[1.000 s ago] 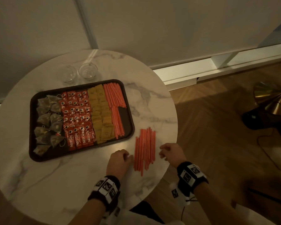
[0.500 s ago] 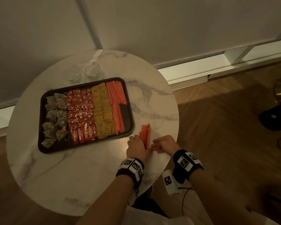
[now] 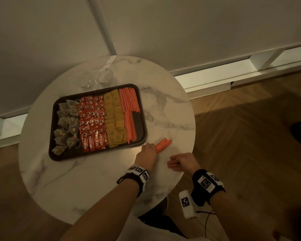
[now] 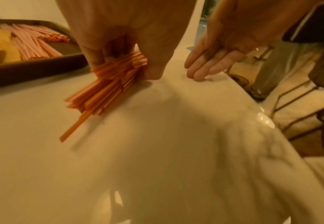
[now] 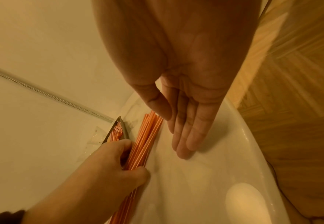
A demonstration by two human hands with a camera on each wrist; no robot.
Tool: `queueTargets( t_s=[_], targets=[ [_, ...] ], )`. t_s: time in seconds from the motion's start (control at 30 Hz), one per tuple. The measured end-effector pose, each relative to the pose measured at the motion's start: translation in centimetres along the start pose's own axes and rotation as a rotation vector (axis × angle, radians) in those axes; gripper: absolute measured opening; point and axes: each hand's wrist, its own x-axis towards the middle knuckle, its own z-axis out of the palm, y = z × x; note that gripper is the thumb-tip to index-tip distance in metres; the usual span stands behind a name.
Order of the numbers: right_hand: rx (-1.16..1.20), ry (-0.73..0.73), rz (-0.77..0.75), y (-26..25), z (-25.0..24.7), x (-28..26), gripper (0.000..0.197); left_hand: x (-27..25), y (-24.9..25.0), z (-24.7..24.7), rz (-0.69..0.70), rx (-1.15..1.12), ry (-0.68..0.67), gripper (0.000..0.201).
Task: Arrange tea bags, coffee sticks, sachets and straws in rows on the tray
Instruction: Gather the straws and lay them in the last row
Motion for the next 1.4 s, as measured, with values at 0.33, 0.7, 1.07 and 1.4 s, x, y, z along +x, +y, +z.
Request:
queueTargets(
  t_s=[0.33, 0.7, 1.07, 1.4],
  targets=[
    [-0.15, 0.062, -0.194, 0.4, -0.8, -0.4, 0.023, -1.6, -2.4, 0.6, 0.186, 0.117, -0.059, 0.024],
    [-0.674, -0.069, -0.43, -2.8, 0.8, -0.9, 0.059, -3.1, -4.3, -3.7, 0.278, -0.067, -0.084, 0.027],
    [-0.426, -0.212, -0.463, -7.1, 4.8, -2.5, 0.034, -2.3, -6.9, -9.2, 0.388, -0.111, -0.062, 0.024],
    [-1.658, 0.153, -1.03, -11.5, 9.2, -5.4, 0.032, -1.6, -9.4, -14.4, 0.47, -0.213, -0.134, 0.026]
  ],
)
